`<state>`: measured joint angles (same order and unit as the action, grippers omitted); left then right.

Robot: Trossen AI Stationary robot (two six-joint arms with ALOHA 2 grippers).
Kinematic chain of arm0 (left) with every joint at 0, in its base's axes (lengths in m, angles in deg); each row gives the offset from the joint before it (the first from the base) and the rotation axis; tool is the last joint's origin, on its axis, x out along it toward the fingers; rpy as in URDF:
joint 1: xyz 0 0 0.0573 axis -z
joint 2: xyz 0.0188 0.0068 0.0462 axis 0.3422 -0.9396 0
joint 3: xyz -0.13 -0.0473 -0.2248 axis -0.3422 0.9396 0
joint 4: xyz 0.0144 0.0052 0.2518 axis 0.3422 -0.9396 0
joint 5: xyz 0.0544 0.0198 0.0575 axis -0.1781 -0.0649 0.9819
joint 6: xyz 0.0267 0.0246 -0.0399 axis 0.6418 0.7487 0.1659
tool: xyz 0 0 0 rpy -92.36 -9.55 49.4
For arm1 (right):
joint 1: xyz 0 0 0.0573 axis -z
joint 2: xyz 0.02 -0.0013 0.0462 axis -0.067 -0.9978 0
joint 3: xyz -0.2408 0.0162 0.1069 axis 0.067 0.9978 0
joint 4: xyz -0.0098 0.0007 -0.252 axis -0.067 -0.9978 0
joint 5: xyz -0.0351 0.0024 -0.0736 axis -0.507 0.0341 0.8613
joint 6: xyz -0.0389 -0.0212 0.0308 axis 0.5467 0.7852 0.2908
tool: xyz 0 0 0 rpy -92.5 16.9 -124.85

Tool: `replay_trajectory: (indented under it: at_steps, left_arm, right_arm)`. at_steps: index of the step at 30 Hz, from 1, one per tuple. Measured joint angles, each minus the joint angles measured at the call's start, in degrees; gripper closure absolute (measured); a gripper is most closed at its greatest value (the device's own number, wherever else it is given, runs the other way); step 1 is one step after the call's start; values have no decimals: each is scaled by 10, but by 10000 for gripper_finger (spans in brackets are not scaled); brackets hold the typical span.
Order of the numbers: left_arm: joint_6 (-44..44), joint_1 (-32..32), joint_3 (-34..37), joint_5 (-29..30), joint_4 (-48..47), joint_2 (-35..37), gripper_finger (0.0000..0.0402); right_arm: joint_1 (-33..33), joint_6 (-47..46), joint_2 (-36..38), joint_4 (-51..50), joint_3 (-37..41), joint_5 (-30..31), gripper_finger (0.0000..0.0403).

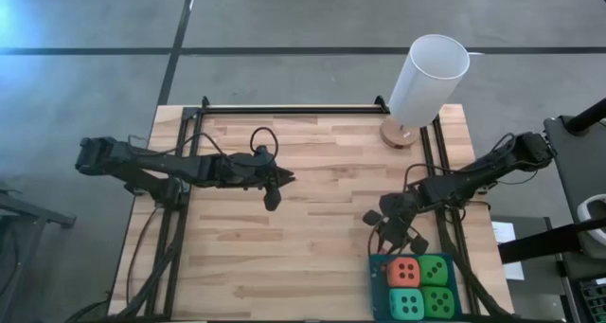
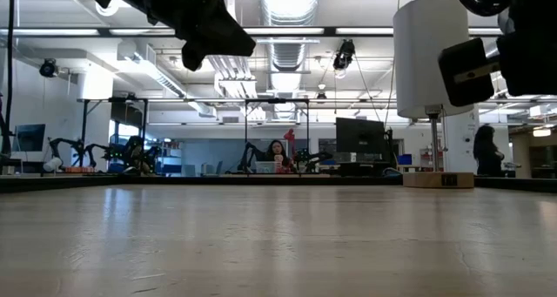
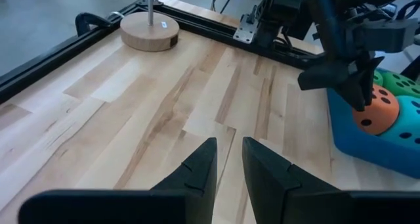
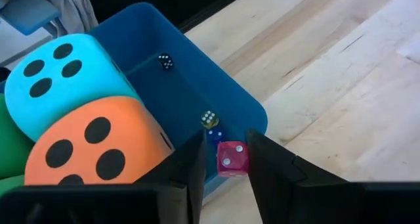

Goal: Pick & Place Dice
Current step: Put the small pink die into the blue bin, then return to Home Position

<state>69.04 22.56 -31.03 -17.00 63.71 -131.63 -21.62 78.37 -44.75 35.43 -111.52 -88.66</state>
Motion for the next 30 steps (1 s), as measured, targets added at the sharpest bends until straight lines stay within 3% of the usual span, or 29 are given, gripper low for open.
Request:
replay_trajectory:
  at_steps: [10, 19, 30]
  left_arm:
    - [-2, 0, 0, 0, 1, 0, 323]
    - [-2, 0, 0, 0, 1, 0, 323]
    - [-2, 0, 0, 0, 1, 0, 323]
  right_arm:
    - [-10, 0, 0, 25, 14, -12, 278]
    - [-14, -2, -42, 74, 16, -13, 294]
    - [-14, -4, -72, 63, -19, -14, 322]
